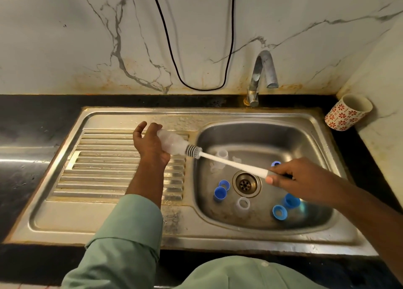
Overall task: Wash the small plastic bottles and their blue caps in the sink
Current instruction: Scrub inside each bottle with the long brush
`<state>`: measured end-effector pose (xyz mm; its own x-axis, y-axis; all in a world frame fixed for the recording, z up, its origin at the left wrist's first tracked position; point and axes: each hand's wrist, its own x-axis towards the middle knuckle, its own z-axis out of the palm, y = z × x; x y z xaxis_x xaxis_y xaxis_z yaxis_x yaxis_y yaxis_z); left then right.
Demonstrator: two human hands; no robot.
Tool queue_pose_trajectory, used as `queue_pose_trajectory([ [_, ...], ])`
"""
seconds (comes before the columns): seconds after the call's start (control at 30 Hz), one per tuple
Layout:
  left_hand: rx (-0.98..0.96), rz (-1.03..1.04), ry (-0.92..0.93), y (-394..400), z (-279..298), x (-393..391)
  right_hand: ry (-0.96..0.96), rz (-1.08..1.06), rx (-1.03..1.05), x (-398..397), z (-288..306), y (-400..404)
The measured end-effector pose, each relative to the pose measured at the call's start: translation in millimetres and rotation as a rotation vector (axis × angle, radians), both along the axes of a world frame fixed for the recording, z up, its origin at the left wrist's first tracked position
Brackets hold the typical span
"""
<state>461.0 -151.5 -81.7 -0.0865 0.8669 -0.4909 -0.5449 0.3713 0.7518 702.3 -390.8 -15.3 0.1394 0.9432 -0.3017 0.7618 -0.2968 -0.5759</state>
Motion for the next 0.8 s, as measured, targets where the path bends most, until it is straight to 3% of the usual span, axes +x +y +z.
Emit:
queue_pose_trajectory([
  [0.27, -0.022, -0.036, 0.008, -1.1, -3.1, -0.9, 0.022, 0.027, 0.004, -3.0, -1.2, -0.7],
  [0.37, -0.039, -0.036, -0.033, 3.6, 1.5, 0.2, 0.068, -0.052, 0.071, -7.8, -2.9, -0.1],
  [0.47, 0.026, -0.047, 0.016, 5.6, 4.2, 7.4, 0.027, -0.031, -0.01, -14.8, -6.6, -0.3],
  [0.6, -0.028, -0.011, 0.008, 2.6, -1.0, 5.7, -0.021, -0.042, 0.008, -6.4, 8.3, -1.4],
  [0.8, -0.143, -0.018, -0.067, 10.2, -6.1, 1.1, -0.466, 0.141, 0.045, -7.0, 8.7, -9.4],
])
